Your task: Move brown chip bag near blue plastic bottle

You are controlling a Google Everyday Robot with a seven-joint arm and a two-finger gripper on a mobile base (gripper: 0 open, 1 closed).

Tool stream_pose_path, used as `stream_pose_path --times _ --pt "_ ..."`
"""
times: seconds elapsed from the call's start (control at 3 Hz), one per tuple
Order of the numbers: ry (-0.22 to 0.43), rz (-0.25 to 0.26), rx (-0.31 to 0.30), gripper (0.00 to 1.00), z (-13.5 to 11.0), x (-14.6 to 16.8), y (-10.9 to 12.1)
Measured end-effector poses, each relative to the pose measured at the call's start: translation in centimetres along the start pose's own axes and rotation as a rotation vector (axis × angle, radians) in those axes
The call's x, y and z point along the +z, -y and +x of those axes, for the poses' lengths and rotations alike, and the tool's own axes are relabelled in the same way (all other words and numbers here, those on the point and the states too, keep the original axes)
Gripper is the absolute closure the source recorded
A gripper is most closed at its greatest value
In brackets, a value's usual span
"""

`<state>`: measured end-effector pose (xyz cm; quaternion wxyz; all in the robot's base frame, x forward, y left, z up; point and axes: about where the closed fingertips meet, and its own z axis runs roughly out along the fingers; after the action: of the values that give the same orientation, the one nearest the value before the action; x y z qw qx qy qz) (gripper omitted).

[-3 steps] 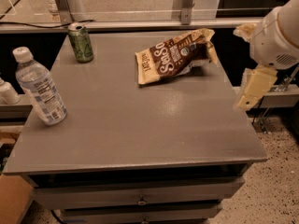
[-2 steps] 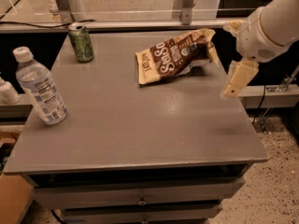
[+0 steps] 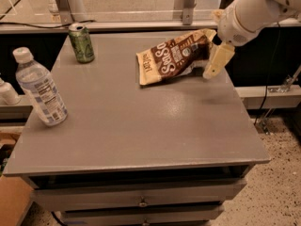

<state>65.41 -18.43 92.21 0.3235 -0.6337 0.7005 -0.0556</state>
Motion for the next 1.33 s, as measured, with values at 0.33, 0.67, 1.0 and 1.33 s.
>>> stream_pose_path --times 0.33,0.67,1.0,1.33 --pt "-0.011 -0.001 0.004 0.0 0.0 2.5 2.1" --pt "-0.036 -0.011 0.025 0.17 0.4 4.4 3.4" --pt "-0.074 -0.036 0.073 0.41 0.3 4.7 3.5" --pt "-0.11 -0.083 0.129 0.62 -0.2 4.1 2.3"
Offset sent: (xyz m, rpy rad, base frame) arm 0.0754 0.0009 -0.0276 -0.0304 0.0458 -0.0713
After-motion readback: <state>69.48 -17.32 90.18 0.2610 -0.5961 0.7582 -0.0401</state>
